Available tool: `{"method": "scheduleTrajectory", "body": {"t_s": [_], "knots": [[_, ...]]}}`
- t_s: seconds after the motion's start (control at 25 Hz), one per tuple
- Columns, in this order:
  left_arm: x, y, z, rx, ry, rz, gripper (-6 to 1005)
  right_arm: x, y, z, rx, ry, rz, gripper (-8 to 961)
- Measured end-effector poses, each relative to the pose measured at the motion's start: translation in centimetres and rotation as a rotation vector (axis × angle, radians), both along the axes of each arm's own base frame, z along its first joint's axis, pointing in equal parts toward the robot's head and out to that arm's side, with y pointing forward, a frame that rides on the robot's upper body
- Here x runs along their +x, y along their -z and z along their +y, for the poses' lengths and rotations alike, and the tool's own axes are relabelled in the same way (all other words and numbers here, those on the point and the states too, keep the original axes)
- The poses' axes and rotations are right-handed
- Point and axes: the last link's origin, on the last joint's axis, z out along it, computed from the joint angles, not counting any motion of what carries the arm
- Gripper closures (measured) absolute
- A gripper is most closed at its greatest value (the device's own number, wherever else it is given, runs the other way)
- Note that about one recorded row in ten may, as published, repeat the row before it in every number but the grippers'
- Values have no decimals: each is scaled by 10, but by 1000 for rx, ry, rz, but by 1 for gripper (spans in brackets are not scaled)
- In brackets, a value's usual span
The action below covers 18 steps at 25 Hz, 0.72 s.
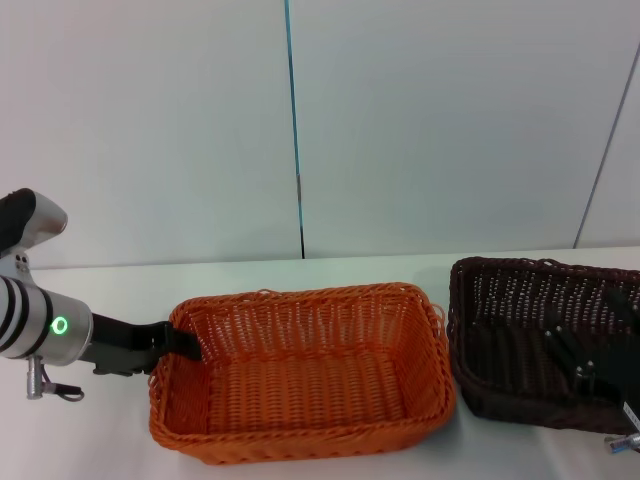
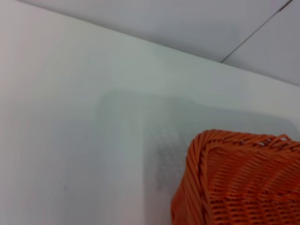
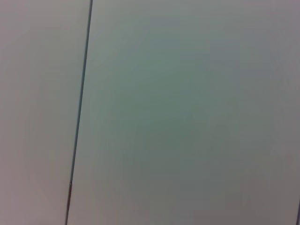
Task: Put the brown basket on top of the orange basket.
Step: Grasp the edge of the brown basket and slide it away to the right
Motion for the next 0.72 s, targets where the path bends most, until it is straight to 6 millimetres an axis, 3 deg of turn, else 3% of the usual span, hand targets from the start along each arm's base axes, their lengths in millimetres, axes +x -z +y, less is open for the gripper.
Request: {"method": "scheduleTrajectory", "body": {"t_s": [0.36,0.72], "knots": [[2,-9,5,54,30,21,150,1,1,0,-3,4,-2,275],[14,-37,-1,276,151,73,108,-7,2,3,-31,0,7,275]]}}
